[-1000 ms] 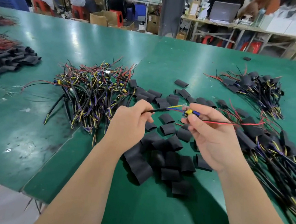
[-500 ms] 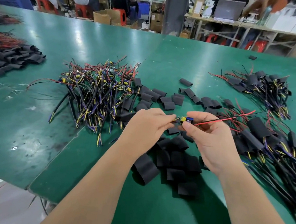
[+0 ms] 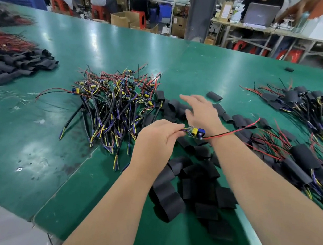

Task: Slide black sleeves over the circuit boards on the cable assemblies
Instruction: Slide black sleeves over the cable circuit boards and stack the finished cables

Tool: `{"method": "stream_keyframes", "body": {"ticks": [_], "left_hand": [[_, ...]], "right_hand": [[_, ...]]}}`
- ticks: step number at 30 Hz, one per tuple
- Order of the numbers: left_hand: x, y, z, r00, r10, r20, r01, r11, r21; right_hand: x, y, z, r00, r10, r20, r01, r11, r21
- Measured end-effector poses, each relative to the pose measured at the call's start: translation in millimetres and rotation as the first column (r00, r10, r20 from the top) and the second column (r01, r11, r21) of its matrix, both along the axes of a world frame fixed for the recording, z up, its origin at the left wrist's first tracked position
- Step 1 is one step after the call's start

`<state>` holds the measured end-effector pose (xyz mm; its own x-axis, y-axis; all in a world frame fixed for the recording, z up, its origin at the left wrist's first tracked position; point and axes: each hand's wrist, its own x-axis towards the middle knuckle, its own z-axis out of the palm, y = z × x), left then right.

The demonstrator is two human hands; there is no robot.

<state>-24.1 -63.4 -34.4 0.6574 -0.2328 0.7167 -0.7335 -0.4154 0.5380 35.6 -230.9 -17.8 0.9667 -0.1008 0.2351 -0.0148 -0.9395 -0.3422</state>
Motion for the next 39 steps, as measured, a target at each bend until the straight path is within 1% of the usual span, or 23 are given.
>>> {"method": "stream_keyframes", "body": {"ticks": [2,5,6,7,9,11,13,17,20,23,24,27,28,29,30,33,34,36,37,39], "left_hand": [[0.3,-0.3,-0.2,1.0,0.0,0.017,0.0,1.0,-0.004],[1.3,2.0,-0.4,1.0,0.006,0.019,-0.005,1.0,-0.006],[2.0,2.6,-0.4,1.0,0.01,0.016,-0.01,1.0,-0.006],[2.4,2.8,-0.3,1.0,0.013,0.016,-0.013,1.0,-0.01],[2.2,2.1,0.4,1.0,0.014,0.025,-0.013,1.0,-0.025],[1.7,1.5,1.1,0.999,0.012,0.035,-0.01,0.999,-0.034],[1.5,2.0,1.2,0.999,0.021,0.034,-0.02,0.999,-0.037],[1.2,4.3,1.7,0.999,0.039,0.028,-0.037,0.997,-0.06],[-0.1,5.2,2.9,0.999,0.047,0.025,-0.044,0.994,-0.102],[0.0,5.6,3.2,0.997,0.07,0.031,-0.066,0.991,-0.116],[0.0,5.6,3.0,0.997,0.067,0.035,-0.062,0.991,-0.117],[-0.7,5.2,2.7,0.998,0.049,0.036,-0.044,0.992,-0.118],[-1.2,4.9,2.8,0.998,0.046,0.035,-0.042,0.993,-0.114],[-1.5,4.7,2.9,0.999,0.043,0.033,-0.039,0.993,-0.11],[-1.8,4.3,2.9,0.999,0.039,0.031,-0.036,0.994,-0.107],[-3.1,4.0,3.1,1.0,0.023,0.016,-0.022,0.995,-0.101],[-3.8,4.3,3.0,1.0,0.019,0.013,-0.017,0.995,-0.096],[-4.7,4.9,3.0,1.0,0.012,0.013,-0.011,0.996,-0.086],[-4.9,5.2,3.1,1.0,0.008,0.013,-0.007,0.997,-0.083],[-4.9,5.7,3.6,1.0,0.001,0.01,-0.001,0.997,-0.078]], "right_hand": [[24.3,4.8,-4.8,0.993,0.004,-0.114,-0.01,0.999,-0.044],[43.1,8.9,-13.6,0.947,0.029,-0.32,-0.073,0.99,-0.124],[43.9,9.2,-13.9,0.939,0.041,-0.34,-0.093,0.986,-0.136],[42.6,8.9,-12.7,0.947,0.055,-0.316,-0.101,0.986,-0.132],[34.8,8.1,-7.0,0.971,0.095,-0.219,-0.119,0.988,-0.096],[20.8,5.0,0.1,0.974,0.16,-0.159,-0.167,0.985,-0.033],[4.0,-0.6,6.1,0.976,0.189,-0.112,-0.185,0.982,0.042],[-27.9,-5.2,14.7,0.993,0.117,-0.032,-0.112,0.985,0.132],[-53.0,-2.2,28.6,0.996,0.084,-0.035,-0.072,0.963,0.259],[-83.4,-7.6,39.5,0.993,0.09,0.07,-0.105,0.961,0.255],[-95.3,-9.4,40.9,0.993,0.052,0.103,-0.078,0.961,0.266],[-129.7,-10.6,36.0,0.975,-0.069,0.213,0.023,0.978,0.209],[-140.7,-8.8,32.0,0.973,-0.096,0.212,0.045,0.972,0.232],[-149.9,-6.6,26.8,0.978,-0.108,0.179,0.058,0.963,0.265],[-157.2,-4.2,20.8,0.986,-0.112,0.126,0.074,0.959,0.275],[-165.9,-1.7,4.0,0.996,-0.077,-0.035,0.083,0.968,0.239],[-166.7,-0.6,1.9,0.996,-0.054,-0.076,0.073,0.96,0.27],[-167.3,-1.4,-0.7,0.993,-0.003,-0.116,0.047,0.924,0.378],[-167.6,-3.1,-1.9,0.992,0.013,-0.125,0.04,0.912,0.407],[-169.8,-8.1,-2.5,0.994,0.004,-0.112,0.042,0.914,0.405]]}}
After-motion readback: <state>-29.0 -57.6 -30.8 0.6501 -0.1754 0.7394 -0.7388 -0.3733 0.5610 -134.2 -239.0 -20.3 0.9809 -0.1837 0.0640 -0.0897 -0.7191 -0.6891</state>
